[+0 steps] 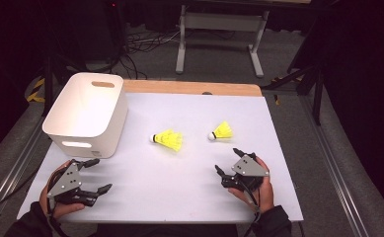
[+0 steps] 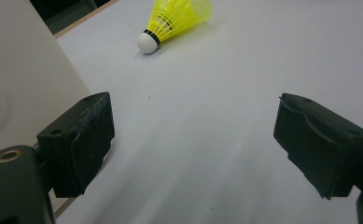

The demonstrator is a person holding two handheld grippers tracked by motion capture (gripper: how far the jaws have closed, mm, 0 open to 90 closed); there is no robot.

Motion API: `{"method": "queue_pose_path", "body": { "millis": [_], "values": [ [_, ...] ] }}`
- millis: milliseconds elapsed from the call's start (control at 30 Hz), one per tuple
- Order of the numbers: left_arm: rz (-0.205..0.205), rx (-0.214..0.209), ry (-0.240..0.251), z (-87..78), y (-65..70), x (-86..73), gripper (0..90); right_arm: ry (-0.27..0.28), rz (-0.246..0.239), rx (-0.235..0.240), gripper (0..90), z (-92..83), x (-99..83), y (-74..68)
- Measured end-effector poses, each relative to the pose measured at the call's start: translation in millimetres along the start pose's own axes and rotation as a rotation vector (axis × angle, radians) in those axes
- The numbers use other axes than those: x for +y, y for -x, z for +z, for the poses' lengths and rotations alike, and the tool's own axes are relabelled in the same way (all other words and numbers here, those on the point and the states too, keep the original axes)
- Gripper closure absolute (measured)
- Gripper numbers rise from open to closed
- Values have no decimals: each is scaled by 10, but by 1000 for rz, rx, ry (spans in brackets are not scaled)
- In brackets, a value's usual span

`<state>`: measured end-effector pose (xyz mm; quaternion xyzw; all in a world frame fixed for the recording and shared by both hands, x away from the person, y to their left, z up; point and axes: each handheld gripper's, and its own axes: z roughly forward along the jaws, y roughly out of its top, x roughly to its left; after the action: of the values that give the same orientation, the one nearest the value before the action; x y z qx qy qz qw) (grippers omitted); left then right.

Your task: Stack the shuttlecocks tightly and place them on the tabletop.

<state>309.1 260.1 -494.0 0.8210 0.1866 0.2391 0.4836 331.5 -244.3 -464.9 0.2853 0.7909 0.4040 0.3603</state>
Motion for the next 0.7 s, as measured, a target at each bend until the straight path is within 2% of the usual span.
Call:
{"method": "queue_pose_path", "body": {
  "millis": [167, 433, 533, 700],
  "values": [
    [2, 1, -1, -1, -1, 1, 130, -23, 27, -7, 201, 9, -118, 83],
    [0, 8, 2, -11, -4, 3, 127, -48, 101, -20, 171, 37, -251, 230],
    [3, 8, 6, -12, -4, 6, 127, -52, 128, -5, 168, 59, -283, 270],
    [-1, 10, 2, -10, -8, 5, 125, -61, 138, 0, 153, 97, -281, 302]
  ]
}}
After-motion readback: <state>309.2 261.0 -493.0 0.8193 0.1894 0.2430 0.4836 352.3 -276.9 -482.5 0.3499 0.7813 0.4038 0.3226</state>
